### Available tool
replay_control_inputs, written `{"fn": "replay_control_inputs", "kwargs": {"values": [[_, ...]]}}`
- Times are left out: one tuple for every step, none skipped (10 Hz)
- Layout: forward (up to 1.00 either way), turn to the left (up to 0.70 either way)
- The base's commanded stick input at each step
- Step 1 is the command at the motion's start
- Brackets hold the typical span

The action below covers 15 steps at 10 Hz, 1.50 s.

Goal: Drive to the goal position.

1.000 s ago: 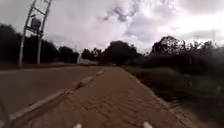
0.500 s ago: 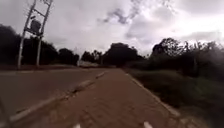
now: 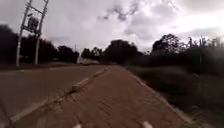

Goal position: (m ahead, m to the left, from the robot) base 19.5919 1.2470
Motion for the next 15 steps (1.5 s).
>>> {"fn": "replay_control_inputs", "kwargs": {"values": [[0.50, 0.00], [0.50, 0.00], [0.50, 0.00], [0.50, 0.00], [0.50, 0.00], [0.50, 0.00], [0.50, 0.00], [0.50, 0.00], [0.50, 0.00], [0.50, 0.00], [0.50, 0.00], [0.50, 0.00], [0.50, 0.00], [0.50, 0.00], [0.50, 0.00]]}}
